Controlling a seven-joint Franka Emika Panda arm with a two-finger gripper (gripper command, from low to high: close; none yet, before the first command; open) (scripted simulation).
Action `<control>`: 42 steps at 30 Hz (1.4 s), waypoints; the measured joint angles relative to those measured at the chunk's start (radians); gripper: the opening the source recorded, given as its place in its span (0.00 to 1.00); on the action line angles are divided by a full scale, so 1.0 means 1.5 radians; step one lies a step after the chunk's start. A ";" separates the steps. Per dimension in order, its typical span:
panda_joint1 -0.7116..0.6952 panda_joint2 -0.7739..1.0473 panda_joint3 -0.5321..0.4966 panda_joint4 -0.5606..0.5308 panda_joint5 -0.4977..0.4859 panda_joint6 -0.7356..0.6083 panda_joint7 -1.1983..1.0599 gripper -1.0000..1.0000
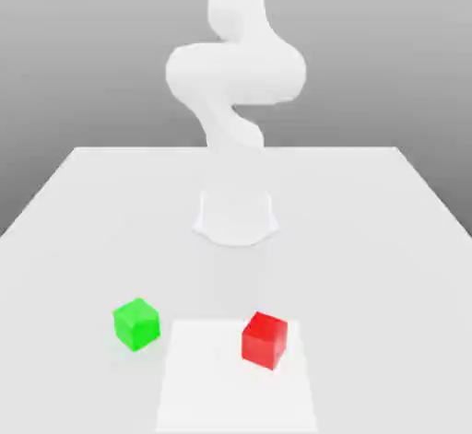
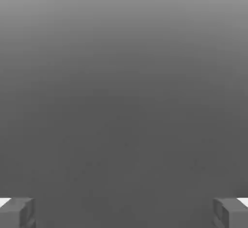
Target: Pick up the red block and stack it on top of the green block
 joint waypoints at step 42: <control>0.198 0.593 -0.101 -0.287 0.070 0.398 -0.661 0.50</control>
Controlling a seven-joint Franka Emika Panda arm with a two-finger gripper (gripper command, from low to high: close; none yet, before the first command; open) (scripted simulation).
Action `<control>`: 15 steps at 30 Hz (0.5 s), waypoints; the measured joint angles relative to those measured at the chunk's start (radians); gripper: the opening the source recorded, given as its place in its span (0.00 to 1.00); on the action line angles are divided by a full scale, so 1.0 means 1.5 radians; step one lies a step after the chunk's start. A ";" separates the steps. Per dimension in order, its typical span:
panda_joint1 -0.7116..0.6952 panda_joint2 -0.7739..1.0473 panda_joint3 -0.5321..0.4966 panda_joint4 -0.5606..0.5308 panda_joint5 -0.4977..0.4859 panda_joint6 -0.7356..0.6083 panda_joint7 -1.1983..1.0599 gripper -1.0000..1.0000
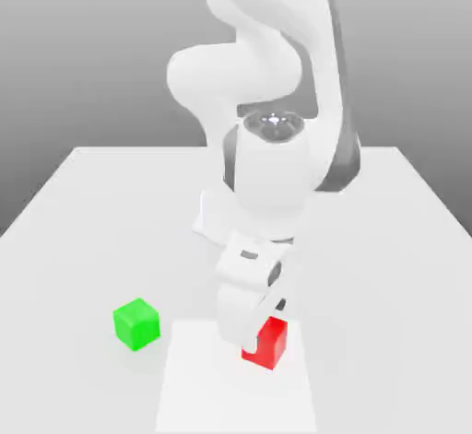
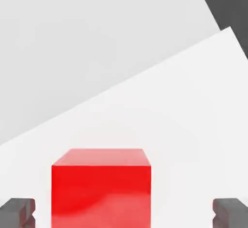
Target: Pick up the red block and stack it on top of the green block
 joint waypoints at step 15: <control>-0.019 0.031 0.028 0.002 0.031 0.024 -0.022 0.00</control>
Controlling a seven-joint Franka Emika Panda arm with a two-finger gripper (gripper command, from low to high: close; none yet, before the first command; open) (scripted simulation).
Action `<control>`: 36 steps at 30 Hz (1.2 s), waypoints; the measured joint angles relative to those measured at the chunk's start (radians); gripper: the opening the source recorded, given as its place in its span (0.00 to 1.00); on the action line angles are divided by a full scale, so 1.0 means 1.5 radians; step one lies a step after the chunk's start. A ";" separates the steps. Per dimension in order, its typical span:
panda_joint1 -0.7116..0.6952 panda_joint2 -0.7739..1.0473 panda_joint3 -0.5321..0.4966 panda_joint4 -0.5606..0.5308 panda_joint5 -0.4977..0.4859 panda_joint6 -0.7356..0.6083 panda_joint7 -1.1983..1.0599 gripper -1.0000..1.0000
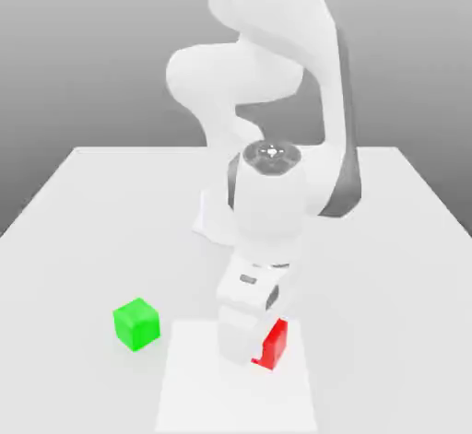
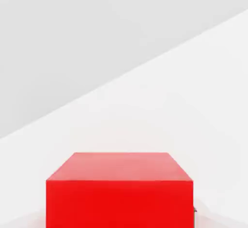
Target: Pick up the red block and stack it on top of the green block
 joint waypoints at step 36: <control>-0.256 -0.262 -0.163 -0.059 -0.224 -0.198 0.449 0.00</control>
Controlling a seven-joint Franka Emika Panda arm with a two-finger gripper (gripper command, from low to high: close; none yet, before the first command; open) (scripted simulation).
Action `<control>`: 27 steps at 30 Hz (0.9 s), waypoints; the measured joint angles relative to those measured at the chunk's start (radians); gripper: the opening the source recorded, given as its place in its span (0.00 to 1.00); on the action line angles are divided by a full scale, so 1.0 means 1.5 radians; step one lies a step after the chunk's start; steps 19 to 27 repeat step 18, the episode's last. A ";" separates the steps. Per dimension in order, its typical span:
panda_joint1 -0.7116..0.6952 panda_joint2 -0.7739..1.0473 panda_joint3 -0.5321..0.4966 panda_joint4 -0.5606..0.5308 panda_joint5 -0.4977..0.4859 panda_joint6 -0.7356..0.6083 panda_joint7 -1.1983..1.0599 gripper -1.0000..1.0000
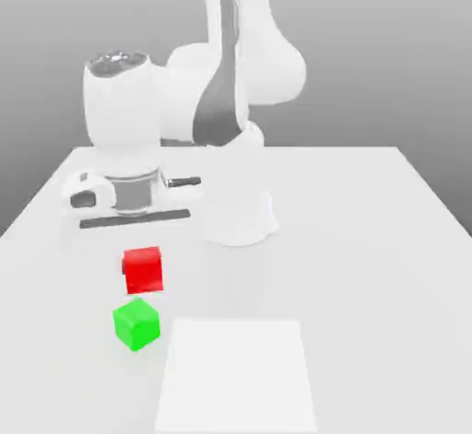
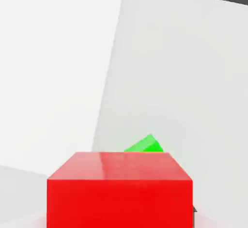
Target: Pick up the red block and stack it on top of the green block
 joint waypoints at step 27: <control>0.036 0.170 0.006 0.005 0.188 0.155 -0.128 1.00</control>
